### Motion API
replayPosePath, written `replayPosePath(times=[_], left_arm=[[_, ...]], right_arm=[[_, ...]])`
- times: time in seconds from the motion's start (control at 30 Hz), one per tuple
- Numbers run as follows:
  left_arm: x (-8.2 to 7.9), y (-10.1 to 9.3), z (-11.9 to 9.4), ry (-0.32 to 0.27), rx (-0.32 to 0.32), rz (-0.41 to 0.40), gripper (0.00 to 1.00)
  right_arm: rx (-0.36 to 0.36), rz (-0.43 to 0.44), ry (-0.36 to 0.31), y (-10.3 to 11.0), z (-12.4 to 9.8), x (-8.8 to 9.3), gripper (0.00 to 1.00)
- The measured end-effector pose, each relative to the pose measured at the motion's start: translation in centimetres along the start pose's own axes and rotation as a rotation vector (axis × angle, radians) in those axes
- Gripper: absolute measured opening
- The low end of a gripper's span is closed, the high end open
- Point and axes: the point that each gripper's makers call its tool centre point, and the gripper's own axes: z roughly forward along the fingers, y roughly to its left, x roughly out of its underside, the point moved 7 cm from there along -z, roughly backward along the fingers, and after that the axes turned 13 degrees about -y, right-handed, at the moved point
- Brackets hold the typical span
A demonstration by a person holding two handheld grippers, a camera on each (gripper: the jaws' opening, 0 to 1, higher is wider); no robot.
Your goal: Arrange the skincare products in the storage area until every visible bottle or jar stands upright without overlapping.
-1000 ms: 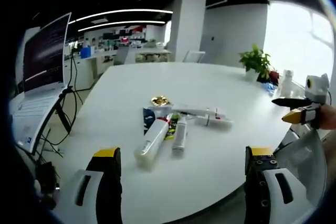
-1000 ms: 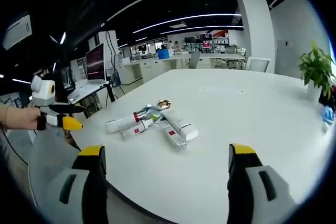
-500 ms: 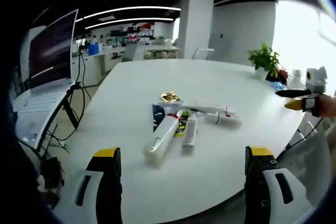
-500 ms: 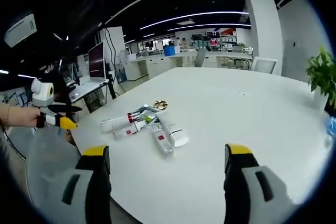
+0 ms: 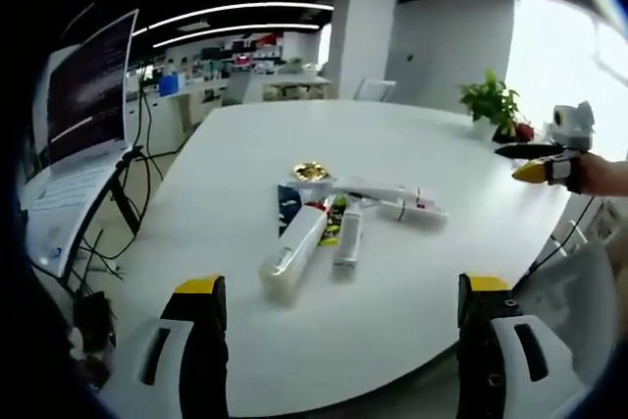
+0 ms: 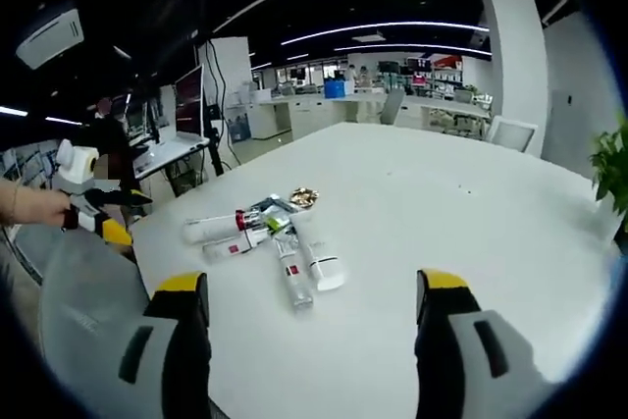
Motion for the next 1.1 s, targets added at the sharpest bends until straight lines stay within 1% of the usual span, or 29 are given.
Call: replayPosePath(times=[0.1, 0.23, 0.3, 0.33, 0.47, 0.6, 0.7, 0.73, 0.77, 0.9, 1.0, 1.1], left_arm=[[0.0, -0.2, 0.0, 0.003, 0.017, -0.001, 0.97], [0.0, -0.6, 0.0, 0.003, 0.040, 0.003, 0.97], [0.0, -0.7, -0.1, 0.000, 0.051, 0.008, 0.97], [0.0, -0.7, -0.1, -0.001, 0.052, 0.007, 0.97], [0.1, -0.6, 0.0, 0.001, 0.057, -0.009, 0.97], [0.0, -0.6, -0.1, -0.003, 0.063, -0.021, 0.97], [0.1, -0.6, 0.0, 0.003, 0.067, -0.017, 0.97], [0.2, -0.6, 0.0, 0.008, 0.069, -0.011, 0.97], [0.2, -0.6, 0.1, 0.010, 0.070, -0.012, 0.97], [0.2, -0.4, 0.2, 0.010, 0.070, -0.032, 0.97], [0.3, -0.4, 0.3, 0.016, 0.075, -0.048, 0.97], [0.4, -0.5, 0.4, 0.021, 0.075, -0.040, 0.97]], right_arm=[[0.002, -0.006, 0.014, -0.4, 1.0, -0.2, 0.85], [-0.006, -0.041, 0.037, -0.9, 2.6, -0.4, 0.83], [-0.014, -0.057, 0.057, -1.3, 3.7, -0.2, 0.81], [-0.018, -0.076, 0.077, -1.5, 4.3, -0.1, 0.80], [-0.034, -0.093, 0.099, -1.9, 6.0, 0.0, 0.75], [-0.070, -0.108, 0.151, -2.1, 8.1, 0.5, 0.71], [-0.106, -0.139, 0.178, -1.9, 9.9, 0.8, 0.69], [-0.109, -0.139, 0.179, -1.9, 10.2, 0.8, 0.68], [-0.113, -0.135, 0.188, -1.9, 11.0, 0.9, 0.67], [-0.141, -0.159, 0.229, -1.8, 13.4, 1.6, 0.64], [-0.166, -0.184, 0.256, -1.6, 14.9, 1.9, 0.62], [-0.189, -0.196, 0.274, -1.5, 16.2, 2.0, 0.60]])
